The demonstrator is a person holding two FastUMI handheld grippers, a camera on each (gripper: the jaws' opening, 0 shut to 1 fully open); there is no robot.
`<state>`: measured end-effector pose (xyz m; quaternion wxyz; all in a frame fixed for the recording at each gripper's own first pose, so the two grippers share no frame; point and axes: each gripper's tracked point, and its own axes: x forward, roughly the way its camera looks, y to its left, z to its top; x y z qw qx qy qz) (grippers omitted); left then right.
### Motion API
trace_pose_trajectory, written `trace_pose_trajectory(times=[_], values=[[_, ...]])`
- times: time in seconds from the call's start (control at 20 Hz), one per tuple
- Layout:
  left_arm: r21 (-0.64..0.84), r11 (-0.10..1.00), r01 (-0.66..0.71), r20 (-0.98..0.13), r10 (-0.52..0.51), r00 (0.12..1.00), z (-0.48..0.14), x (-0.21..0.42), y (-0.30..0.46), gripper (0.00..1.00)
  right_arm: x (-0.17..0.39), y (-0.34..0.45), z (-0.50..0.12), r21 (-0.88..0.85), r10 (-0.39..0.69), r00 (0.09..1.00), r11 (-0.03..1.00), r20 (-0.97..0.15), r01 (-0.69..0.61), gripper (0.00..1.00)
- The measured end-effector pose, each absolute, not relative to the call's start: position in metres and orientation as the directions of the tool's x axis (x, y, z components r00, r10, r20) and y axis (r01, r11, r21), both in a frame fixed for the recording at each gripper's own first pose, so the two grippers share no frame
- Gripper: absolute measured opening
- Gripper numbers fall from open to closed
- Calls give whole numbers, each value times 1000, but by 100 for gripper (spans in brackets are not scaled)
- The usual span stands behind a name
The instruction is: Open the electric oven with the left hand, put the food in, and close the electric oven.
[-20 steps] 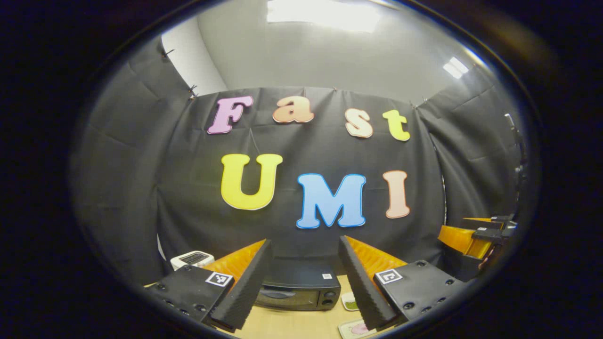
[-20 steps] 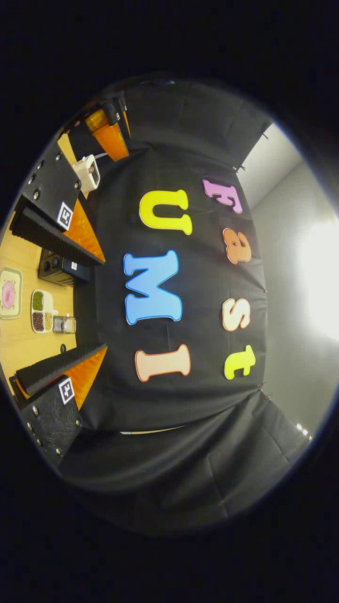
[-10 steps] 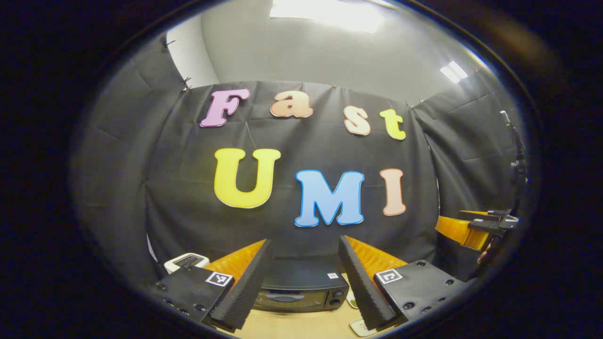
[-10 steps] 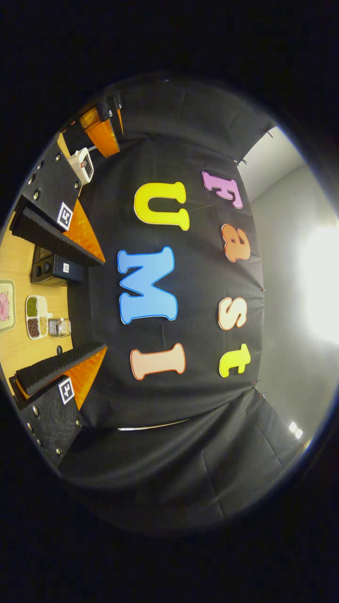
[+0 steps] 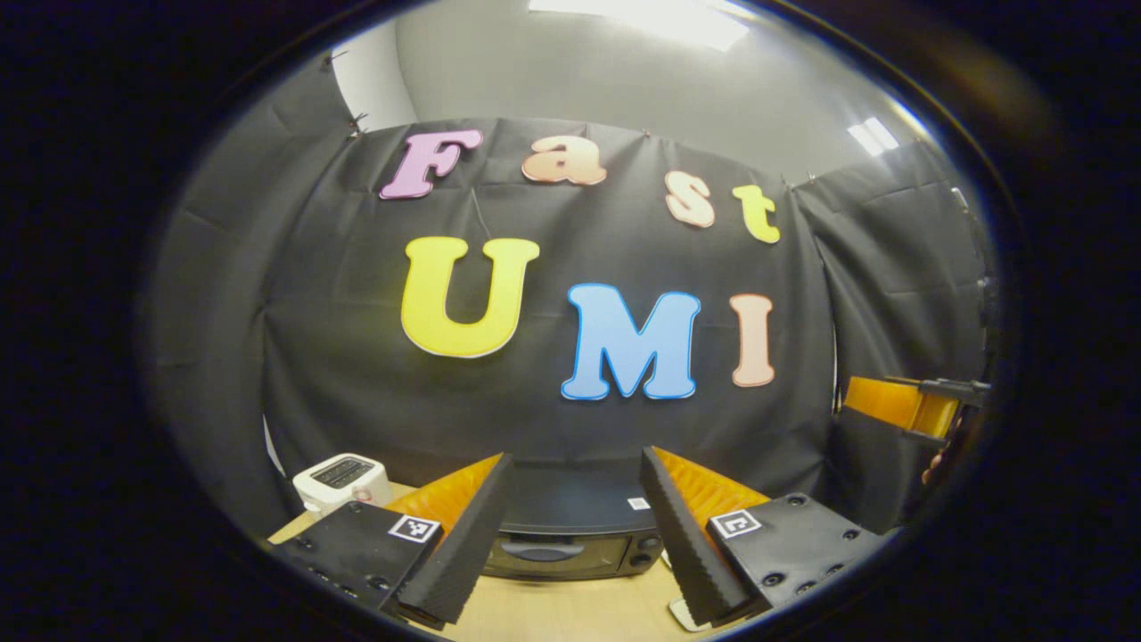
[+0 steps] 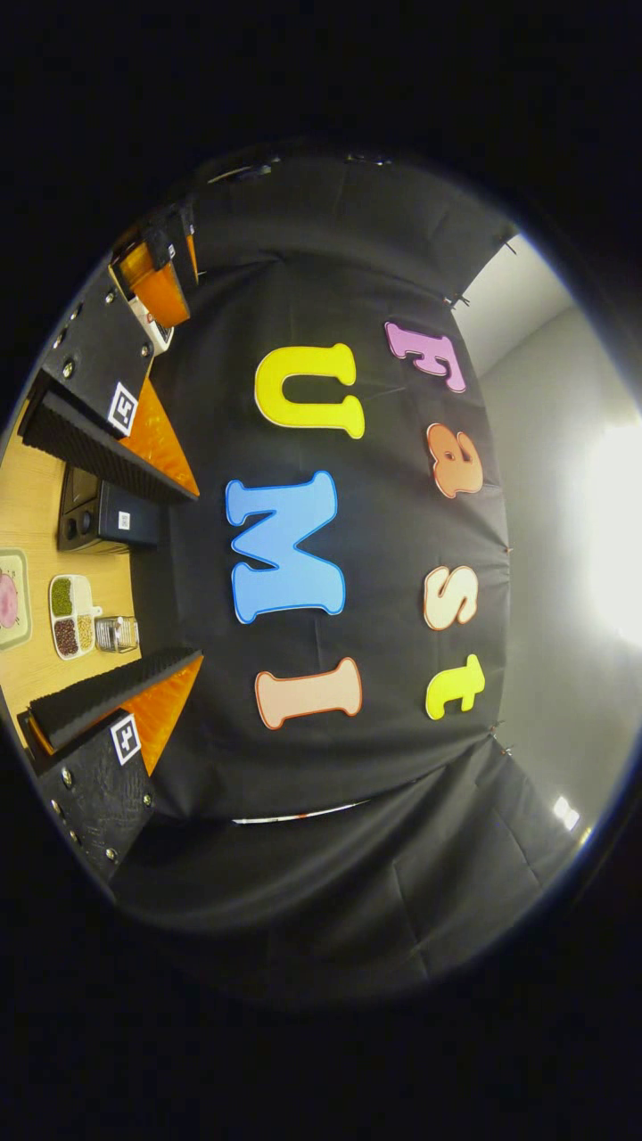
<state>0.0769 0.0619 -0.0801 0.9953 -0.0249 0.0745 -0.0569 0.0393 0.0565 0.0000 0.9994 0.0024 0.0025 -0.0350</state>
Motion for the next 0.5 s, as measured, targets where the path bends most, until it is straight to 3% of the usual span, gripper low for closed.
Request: trace_pose_trajectory(times=[0.35, 0.45, 0.5], values=[[-65, 994, 83, -356, -101, 929, -184, 135, 57, 95, 52, 31, -21, 9, -92, 993, 996, -71, 92, 98], [-60, 995, 85, -397, -102, 912, -209, 149, 59, 99, 53, 23, -25, -5, -108, 991, 994, -80, 108, 98], [-53, 995, 82, -419, -97, 903, -224, 154, 61, 95, 52, 20, -27, -10, -114, 990, 994, -86, 113, 98]])
